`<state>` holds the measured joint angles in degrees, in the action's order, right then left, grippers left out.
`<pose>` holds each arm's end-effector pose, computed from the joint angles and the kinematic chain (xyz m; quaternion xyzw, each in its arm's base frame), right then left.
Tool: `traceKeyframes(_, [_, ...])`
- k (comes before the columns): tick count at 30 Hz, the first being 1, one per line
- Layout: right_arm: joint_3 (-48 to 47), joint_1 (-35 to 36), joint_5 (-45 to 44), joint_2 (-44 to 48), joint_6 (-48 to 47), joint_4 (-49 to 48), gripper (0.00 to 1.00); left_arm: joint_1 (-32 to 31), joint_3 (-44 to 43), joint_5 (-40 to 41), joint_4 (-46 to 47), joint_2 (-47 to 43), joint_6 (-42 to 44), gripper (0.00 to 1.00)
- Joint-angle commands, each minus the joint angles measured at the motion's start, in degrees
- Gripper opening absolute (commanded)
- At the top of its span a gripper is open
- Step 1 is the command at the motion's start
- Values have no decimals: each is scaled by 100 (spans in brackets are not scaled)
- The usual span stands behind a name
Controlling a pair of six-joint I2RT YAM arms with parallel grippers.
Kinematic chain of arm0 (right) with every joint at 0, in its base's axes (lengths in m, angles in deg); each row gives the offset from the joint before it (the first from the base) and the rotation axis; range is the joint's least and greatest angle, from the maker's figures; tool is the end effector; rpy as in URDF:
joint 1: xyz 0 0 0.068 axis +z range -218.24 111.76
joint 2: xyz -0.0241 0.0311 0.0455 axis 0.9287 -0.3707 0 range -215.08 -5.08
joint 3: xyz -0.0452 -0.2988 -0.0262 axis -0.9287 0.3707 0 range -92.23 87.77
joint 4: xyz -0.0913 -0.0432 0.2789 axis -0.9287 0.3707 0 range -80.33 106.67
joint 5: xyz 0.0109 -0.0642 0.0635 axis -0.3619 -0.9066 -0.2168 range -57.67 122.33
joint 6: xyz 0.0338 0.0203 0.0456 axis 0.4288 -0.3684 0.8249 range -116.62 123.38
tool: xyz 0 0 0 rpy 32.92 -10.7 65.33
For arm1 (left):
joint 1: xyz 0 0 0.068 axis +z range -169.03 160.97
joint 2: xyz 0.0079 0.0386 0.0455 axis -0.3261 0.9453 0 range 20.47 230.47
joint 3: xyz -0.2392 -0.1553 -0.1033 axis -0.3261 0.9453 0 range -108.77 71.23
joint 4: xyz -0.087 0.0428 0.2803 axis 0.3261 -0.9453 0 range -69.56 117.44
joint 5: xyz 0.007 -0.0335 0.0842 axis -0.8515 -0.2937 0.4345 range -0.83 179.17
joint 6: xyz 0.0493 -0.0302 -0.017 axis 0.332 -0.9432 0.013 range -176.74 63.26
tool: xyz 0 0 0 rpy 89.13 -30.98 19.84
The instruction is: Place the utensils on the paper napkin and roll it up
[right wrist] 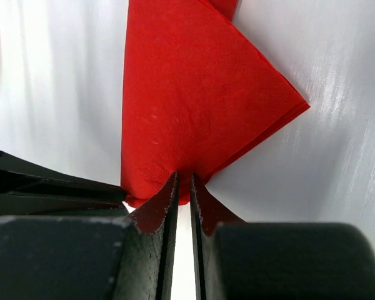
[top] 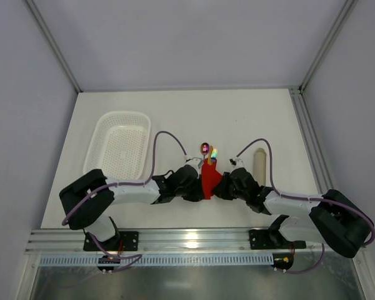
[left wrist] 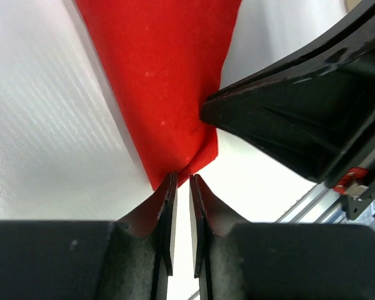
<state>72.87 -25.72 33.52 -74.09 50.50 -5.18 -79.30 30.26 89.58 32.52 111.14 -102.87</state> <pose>0.1615 0.1494 0.1207 0.0318 0.9030 0.3086 0.2973 0.1670 -0.2917 0.1491 0.1121 0.9158 -0.3068 0.2336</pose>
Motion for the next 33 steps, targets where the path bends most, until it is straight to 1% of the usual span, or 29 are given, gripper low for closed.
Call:
traceKeyframes(1, [101,63,-171,-42,35,17,14,-20,-367,91,-183,-269,122,18])
traceKeyframes(2, [136,72,-302,-33,61,17,14,-20,-420,83,-192,-269,130,18])
traceKeyframes(10, [303,160,-453,133,254,-44,14,-20,-780,4,2,82,113,16])
traceKeyframes(15, [321,178,-514,300,281,61,14,-20,-640,-5,308,442,51,14])
traceKeyframes(16, [321,177,-523,318,298,70,14,-20,-623,-162,344,495,43,14])
traceKeyframes(18, [303,177,-541,362,298,105,14,-29,-544,-190,449,591,25,13])
traceKeyframes(23, [198,178,-559,424,290,254,14,-55,-245,-190,678,557,-19,13])
traceKeyframes(27, [-48,178,-567,494,255,535,15,-73,-96,-146,696,504,25,13])
traceKeyframes(31, [-505,142,-568,643,0,1071,15,-90,1,-120,740,460,43,13])
traceKeyframes(33, [-795,63,-462,574,-184,1151,15,-99,19,-111,757,460,51,12])
